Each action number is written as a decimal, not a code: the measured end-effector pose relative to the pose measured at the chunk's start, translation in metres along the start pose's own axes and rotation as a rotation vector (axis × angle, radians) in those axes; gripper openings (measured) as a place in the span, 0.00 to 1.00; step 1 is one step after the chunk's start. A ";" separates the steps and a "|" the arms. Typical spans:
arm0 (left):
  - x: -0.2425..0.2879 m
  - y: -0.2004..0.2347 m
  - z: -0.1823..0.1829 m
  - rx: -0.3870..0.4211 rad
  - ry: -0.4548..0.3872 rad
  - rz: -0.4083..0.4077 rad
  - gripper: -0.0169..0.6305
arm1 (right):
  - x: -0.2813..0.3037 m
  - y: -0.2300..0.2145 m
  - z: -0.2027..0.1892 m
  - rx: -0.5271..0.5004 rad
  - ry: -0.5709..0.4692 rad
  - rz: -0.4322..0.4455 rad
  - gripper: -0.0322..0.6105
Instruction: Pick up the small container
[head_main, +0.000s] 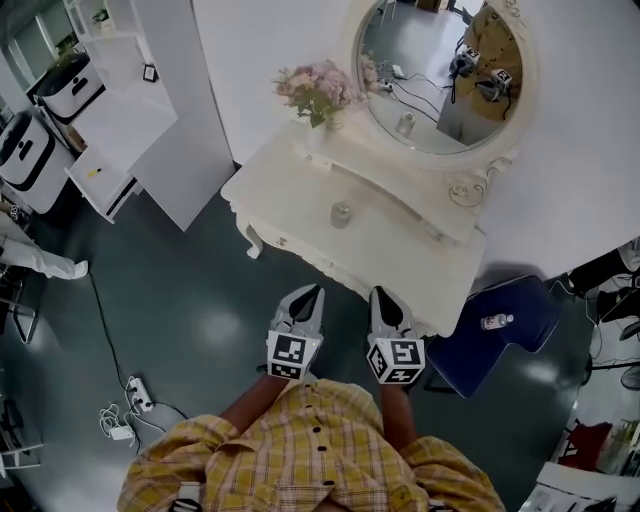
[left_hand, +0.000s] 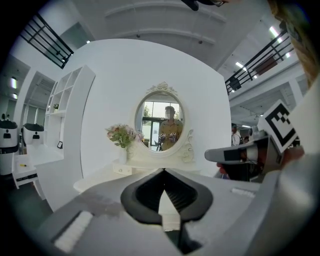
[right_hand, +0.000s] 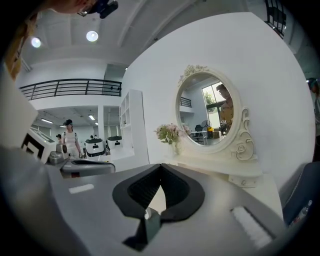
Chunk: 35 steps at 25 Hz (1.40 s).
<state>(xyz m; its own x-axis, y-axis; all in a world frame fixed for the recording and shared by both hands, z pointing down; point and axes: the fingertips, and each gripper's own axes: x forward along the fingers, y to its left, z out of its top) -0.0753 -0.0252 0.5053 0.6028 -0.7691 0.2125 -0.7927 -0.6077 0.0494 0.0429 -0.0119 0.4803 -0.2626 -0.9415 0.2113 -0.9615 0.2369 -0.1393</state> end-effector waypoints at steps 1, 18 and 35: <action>0.005 0.002 0.001 0.000 0.000 -0.009 0.02 | 0.005 -0.002 0.002 0.001 -0.002 -0.007 0.05; 0.101 0.034 0.007 -0.014 0.033 -0.040 0.02 | 0.085 -0.049 0.010 0.027 0.021 0.000 0.05; 0.196 0.065 -0.013 -0.028 0.134 0.007 0.02 | 0.155 -0.102 -0.005 0.059 0.097 0.042 0.05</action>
<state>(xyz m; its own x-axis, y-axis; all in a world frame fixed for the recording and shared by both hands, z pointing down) -0.0099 -0.2125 0.5630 0.5813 -0.7386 0.3414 -0.8000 -0.5954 0.0741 0.1000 -0.1812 0.5322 -0.3118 -0.9029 0.2960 -0.9438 0.2582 -0.2064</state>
